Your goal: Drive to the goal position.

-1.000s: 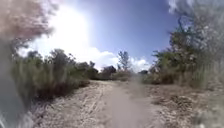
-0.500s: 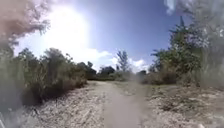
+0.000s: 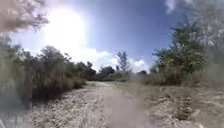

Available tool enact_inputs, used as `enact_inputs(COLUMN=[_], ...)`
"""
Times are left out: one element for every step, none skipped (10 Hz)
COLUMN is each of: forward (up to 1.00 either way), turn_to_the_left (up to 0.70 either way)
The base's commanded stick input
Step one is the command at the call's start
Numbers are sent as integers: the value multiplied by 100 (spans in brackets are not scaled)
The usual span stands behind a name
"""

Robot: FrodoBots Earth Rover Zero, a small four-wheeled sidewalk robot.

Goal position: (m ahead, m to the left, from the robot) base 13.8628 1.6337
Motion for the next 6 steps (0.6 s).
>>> enact_inputs(forward=[70, 70, 70, 70, 70, 70], turn_to_the_left=[0, 0, 0, 0, 0, 0])
